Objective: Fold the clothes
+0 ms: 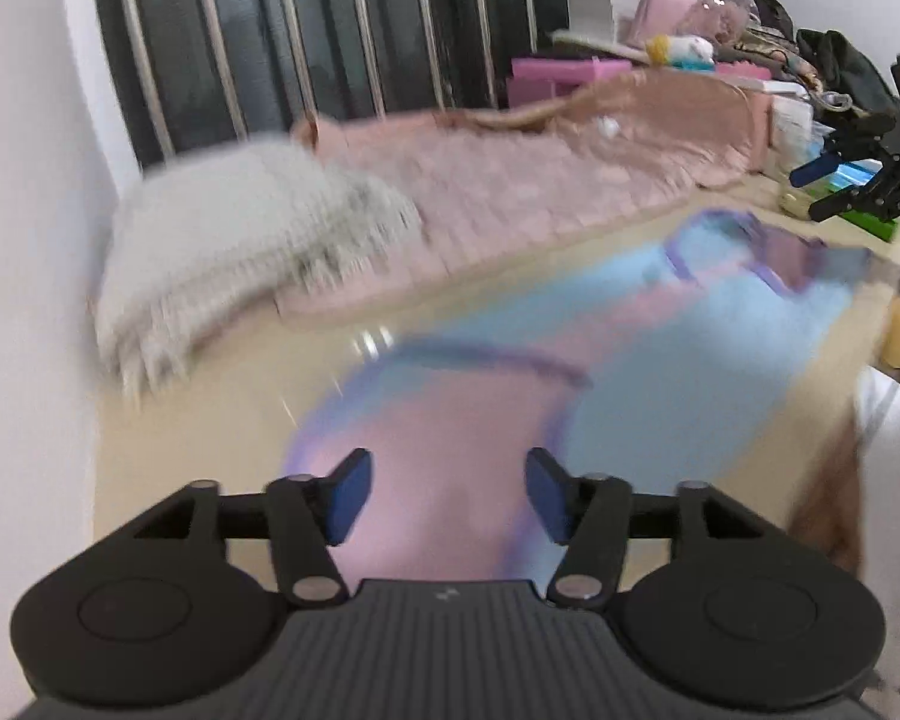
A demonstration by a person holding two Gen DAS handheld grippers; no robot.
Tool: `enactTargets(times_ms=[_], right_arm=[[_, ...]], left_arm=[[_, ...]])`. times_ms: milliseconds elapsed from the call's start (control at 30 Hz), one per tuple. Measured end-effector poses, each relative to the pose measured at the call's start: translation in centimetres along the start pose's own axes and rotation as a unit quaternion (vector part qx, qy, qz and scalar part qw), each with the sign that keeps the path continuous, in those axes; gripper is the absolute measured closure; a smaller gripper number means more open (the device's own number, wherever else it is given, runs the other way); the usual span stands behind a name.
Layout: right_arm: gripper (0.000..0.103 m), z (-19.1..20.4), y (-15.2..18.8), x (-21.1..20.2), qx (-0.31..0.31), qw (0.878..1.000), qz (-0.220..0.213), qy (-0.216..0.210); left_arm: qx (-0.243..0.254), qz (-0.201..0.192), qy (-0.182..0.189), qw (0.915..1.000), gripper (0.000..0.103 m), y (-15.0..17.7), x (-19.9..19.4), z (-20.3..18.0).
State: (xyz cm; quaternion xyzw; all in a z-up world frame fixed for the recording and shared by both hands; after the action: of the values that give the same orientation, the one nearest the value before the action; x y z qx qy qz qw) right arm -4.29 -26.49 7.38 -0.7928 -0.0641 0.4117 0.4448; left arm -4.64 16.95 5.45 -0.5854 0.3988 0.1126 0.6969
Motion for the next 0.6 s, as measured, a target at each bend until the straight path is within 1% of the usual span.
enactTargets(times_ms=[33, 67, 133, 167, 233, 300, 333, 400, 433, 467, 500, 533, 567, 600], right_arm=[[0.054, -0.2, -1.3, 1.3, -0.019, 1.0, -0.002, 0.005], [0.054, -0.6, -2.5, 2.7, -0.029, 1.0, -0.002, -0.006], [0.055, -2.0, -4.7, 6.7, -0.013, 0.998, 0.017, -0.056], [0.057, -2.9, -5.6, 8.7, 0.008, 0.997, 0.032, -0.077], [0.059, -3.8, -6.5, 11.5, 0.035, 0.993, 0.05, -0.102], [0.06, -3.9, -6.6, 13.6, 0.037, 0.991, 0.065, -0.114], [0.061, -4.0, -6.7, 14.6, 0.038, 0.99, 0.072, -0.119], [0.067, -3.9, -6.6, 16.3, 0.035, 0.988, 0.085, -0.124], [0.074, -3.8, -6.5, 16.8, 0.031, 0.987, 0.094, -0.125], [0.077, -3.8, -6.2, 16.9, 0.026, 0.987, 0.094, -0.127], [0.079, -3.7, -5.9, 17.0, 0.022, 0.987, 0.094, -0.129], [0.086, -3.8, -5.8, 16.9, 0.022, 0.986, 0.094, -0.133], [0.102, -3.9, -5.7, 16.8, 0.022, 0.986, 0.093, -0.137], [0.102, -3.7, -5.8, 16.6, 0.013, 0.987, 0.091, -0.132]], left_arm=[[0.0, 0.002, 0.001, 1.0, 0.035, -1.0, 1.1, 0.2], [0.001, 0.005, 0.002, 1.0, 0.034, -2.0, 2.1, 0.4], [0.002, 0.01, 0.004, 0.9999, 0.034, -3.9, 4.3, 0.8], [0.002, 0.012, 0.005, 0.9999, 0.034, -4.9, 5.4, 0.9], [0.003, 0.017, 0.008, 0.9998, 0.034, -6.9, 7.5, 1.3], [0.005, 0.024, 0.009, 0.9997, 0.034, -8.5, 9.6, 1.7], [0.006, 0.031, 0.007, 0.9995, 0.035, -8.5, 10.6, 2.0], [-0.002, 0.047, 0.009, 0.9989, 0.034, -8.3, 12.1, 2.8], [-0.008, 0.056, 0.016, 0.9983, 0.034, -8.1, 12.6, 3.2], [-0.014, 0.061, 0.028, 0.9977, 0.035, -7.9, 12.9, 3.5], [-0.014, 0.057, 0.033, 0.9978, 0.038, -7.8, 12.9, 3.7], [-0.014, 0.052, 0.039, 0.9978, 0.042, -7.6, 13.0, 3.9], [-0.014, 0.049, 0.046, 0.9976, 0.064, -7.6, 12.9, 4.0], [-0.012, 0.05, 0.055, 0.9972, 0.102, -7.7, 12.8, 4.0]])
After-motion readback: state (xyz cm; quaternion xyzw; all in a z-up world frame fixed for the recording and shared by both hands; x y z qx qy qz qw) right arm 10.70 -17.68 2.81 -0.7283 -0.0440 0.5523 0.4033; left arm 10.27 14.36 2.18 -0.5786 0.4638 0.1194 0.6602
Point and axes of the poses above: each gripper's, at about its wrist camera, not at the fingertips, and x roughly the way its jaws point, z to its left, y to its underside, the point moved 1 cm from there along x, roughly the way its jaws point, and after that the axes turned 7 degrees about -x, right-handed, at the moved point
